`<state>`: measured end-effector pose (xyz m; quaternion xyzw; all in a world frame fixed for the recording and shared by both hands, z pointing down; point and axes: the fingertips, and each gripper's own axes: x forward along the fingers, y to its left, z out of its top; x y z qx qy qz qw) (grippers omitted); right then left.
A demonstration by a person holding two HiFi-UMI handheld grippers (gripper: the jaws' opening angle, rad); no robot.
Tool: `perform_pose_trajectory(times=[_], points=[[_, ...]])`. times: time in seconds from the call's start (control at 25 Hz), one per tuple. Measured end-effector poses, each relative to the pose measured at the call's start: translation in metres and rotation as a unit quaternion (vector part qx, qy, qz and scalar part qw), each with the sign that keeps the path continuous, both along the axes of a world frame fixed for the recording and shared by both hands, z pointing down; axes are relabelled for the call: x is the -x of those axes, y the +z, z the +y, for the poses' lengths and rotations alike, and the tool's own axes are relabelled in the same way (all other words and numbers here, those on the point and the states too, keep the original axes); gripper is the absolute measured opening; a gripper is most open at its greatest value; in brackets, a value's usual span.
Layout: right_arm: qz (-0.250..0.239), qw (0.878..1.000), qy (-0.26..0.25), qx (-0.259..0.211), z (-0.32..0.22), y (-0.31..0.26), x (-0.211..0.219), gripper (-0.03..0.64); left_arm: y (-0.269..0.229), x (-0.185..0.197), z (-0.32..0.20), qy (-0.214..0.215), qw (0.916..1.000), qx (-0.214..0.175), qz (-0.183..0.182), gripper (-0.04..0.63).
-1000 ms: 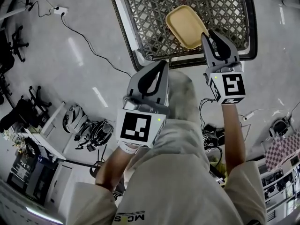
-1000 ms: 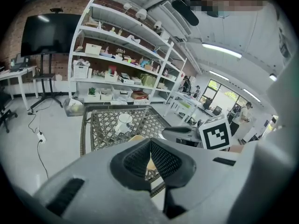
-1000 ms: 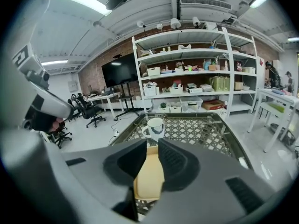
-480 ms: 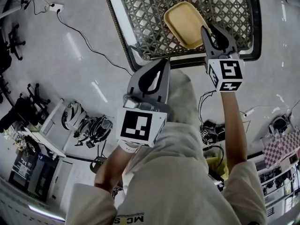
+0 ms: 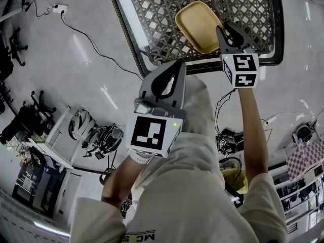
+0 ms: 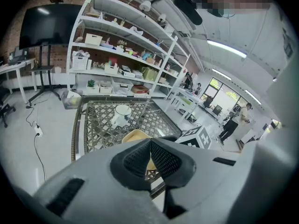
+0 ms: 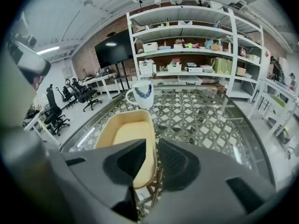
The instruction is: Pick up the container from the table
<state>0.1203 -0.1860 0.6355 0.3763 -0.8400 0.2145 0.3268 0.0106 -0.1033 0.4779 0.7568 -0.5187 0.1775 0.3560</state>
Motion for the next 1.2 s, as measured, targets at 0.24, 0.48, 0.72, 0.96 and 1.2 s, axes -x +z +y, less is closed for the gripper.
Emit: perform_pose_trajectory(times=[0.24, 0.48, 0.72, 0.96, 1.2], points=[[0.023, 1.0, -0.018, 0.006, 0.001, 0.006, 0.003, 0.037, -0.003, 0.001, 0.003, 0.0, 1.0, 0.003, 0.0, 0.025], [0.013, 0.999, -0.023, 0.025, 0.003, 0.007, 0.004, 0.031, -0.009, 0.002, 0.002, -0.007, 1.0, 0.001, 0.004, 0.025], [-0.007, 0.999, -0.017, 0.037, 0.005, -0.001, 0.006, 0.029, -0.011, 0.006, 0.002, 0.0, 0.9999, -0.011, -0.003, 0.025], [-0.033, 0.999, -0.008, 0.024, 0.008, -0.021, 0.012, 0.029, -0.013, 0.006, 0.006, 0.001, 0.9999, -0.013, 0.001, 0.025], [-0.06, 0.998, 0.007, 0.007, 0.018, -0.054, 0.012, 0.029, -0.022, 0.008, 0.009, 0.01, 0.9996, -0.026, -0.009, 0.025]])
